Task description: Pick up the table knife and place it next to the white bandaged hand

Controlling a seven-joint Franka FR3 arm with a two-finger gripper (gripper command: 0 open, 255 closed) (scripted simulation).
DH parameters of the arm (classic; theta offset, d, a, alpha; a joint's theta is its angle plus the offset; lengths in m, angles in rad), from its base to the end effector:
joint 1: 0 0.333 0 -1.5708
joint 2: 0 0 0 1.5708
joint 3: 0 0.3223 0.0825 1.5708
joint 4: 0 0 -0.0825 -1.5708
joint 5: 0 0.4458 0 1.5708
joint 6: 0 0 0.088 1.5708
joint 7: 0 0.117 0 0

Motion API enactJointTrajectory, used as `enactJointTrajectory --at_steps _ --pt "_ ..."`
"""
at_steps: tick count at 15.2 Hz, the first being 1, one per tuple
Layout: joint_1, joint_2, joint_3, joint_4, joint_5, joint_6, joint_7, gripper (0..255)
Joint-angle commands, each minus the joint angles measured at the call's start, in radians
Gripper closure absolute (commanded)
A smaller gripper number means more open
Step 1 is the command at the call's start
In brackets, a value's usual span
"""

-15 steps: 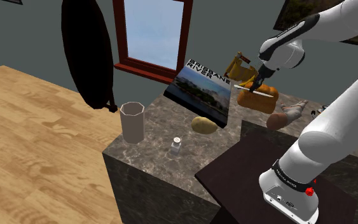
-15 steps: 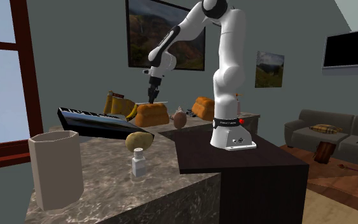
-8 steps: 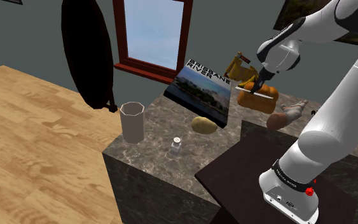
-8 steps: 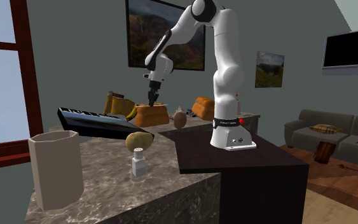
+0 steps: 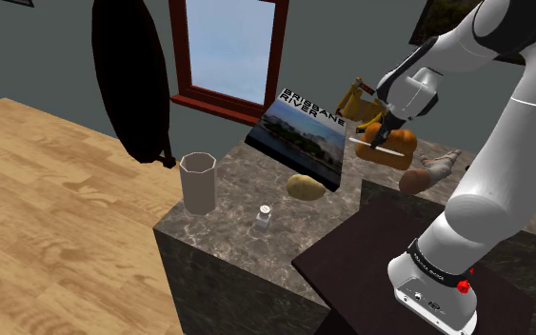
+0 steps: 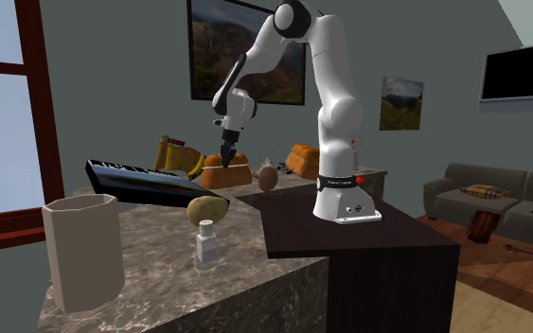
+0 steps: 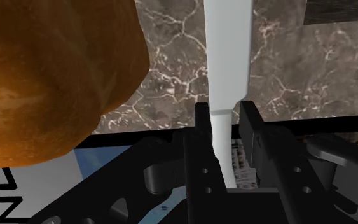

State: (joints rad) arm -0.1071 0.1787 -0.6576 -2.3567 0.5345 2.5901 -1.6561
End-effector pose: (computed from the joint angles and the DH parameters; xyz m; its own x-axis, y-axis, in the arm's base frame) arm 0.3922 -0.3964 0.2248 0.8726 0.4439 0.2036 0.4360 -0.8959 0.0847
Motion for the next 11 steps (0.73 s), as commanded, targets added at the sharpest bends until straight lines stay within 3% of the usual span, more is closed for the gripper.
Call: enactJointTrajectory --at_steps 1,11 --pt "-0.011 0.022 0.014 -0.004 0.040 0.017 -0.034 255" --pt "-0.088 0.161 0.119 0.020 0.251 0.084 -0.200 255"
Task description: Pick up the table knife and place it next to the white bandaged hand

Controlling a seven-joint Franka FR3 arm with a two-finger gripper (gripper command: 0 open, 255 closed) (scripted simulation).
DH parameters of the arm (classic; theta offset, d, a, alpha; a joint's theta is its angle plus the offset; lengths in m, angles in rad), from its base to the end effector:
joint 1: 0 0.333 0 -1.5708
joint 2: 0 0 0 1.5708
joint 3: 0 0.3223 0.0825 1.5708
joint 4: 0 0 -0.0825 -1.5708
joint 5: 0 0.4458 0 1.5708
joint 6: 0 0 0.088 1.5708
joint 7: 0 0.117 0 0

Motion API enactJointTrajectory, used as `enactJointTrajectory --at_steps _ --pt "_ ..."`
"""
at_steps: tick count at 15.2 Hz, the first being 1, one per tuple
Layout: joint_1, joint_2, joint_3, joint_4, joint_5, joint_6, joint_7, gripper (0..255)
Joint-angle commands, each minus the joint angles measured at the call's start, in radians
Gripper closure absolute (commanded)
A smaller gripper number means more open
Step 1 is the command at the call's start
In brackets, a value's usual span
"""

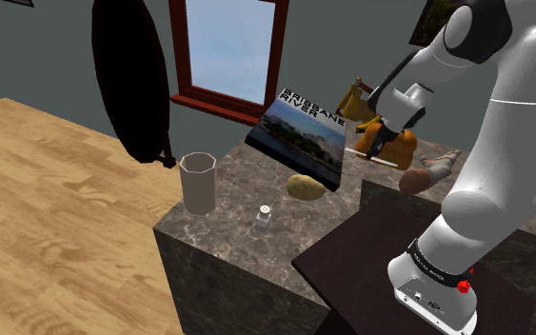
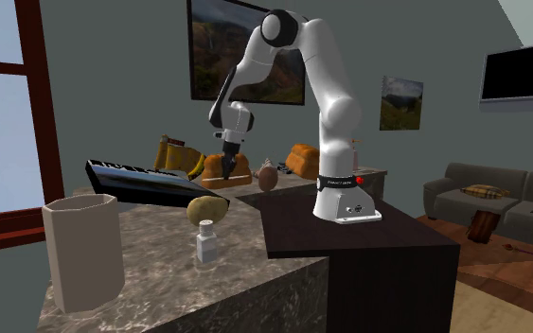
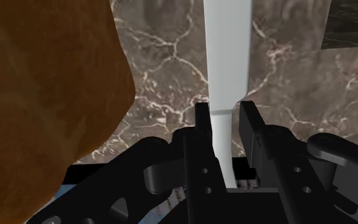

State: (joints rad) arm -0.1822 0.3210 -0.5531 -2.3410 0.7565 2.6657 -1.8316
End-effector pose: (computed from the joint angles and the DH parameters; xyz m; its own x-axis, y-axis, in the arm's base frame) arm 0.3865 -0.3935 0.1655 0.8726 0.4439 0.2036 0.4360 -0.8959 0.0850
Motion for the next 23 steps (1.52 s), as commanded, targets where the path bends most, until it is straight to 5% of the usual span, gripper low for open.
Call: enactJointTrajectory --at_steps 1,10,18,19,23 --pt "-0.022 0.032 0.027 0.008 0.048 0.015 -0.041 255" --pt "-0.102 0.153 0.131 0.053 0.212 0.068 -0.177 255" --pt "-0.102 0.153 0.131 0.053 0.212 0.068 -0.177 255" --pt "-0.104 0.156 0.132 0.054 0.215 0.067 -0.180 0" --pt "-0.103 0.154 0.132 0.053 0.215 0.068 -0.179 0"
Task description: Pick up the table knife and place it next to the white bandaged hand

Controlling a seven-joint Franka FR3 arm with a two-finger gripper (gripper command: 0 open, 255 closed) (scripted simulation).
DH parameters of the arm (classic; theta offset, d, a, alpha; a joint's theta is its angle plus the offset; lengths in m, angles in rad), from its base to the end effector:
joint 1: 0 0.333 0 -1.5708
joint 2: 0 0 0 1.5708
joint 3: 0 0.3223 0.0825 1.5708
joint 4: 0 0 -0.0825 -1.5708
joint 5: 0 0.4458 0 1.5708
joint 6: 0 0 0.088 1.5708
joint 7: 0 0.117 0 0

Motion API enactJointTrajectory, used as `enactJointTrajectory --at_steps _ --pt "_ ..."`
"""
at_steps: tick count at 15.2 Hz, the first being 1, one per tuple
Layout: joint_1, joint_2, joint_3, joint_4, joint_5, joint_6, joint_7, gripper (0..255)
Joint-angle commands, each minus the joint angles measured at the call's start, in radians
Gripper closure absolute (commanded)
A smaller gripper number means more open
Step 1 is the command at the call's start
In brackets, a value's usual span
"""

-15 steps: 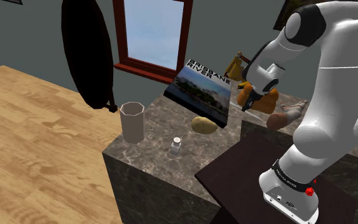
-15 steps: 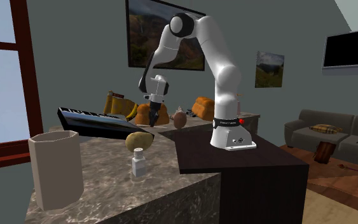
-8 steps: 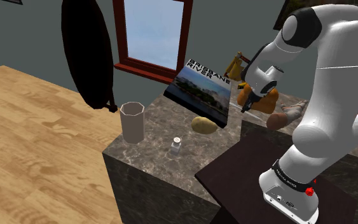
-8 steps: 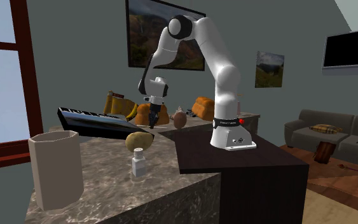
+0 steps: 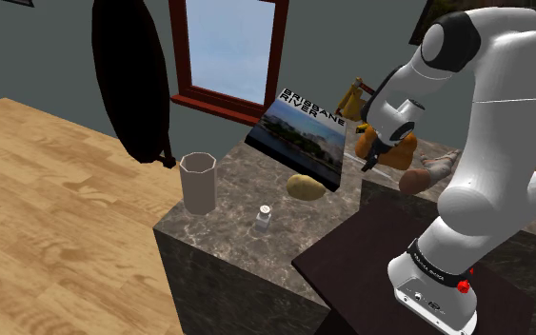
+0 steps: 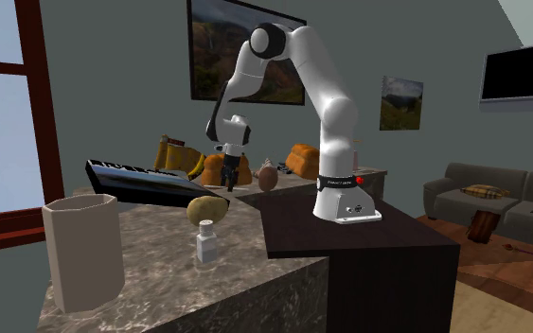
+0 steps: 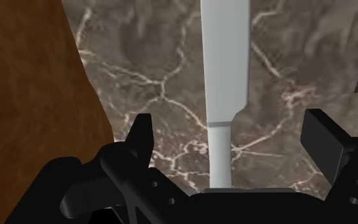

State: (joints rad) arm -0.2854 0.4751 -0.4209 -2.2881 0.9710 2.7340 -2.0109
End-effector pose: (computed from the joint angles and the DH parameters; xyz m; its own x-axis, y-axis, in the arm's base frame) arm 0.3817 -0.3914 0.1020 0.8725 0.4438 0.2042 0.4358 -0.8960 0.0854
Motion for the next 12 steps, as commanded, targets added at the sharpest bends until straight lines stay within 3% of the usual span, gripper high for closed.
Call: enactJointTrajectory --at_steps 1,5,12 --pt "0.001 -0.001 -0.001 0.000 -0.002 -0.001 0.003 0" --pt "0.077 -0.142 -0.115 -0.069 -0.169 -0.049 0.122 0" --pt "0.077 -0.142 -0.115 -0.069 -0.169 -0.049 0.122 0"
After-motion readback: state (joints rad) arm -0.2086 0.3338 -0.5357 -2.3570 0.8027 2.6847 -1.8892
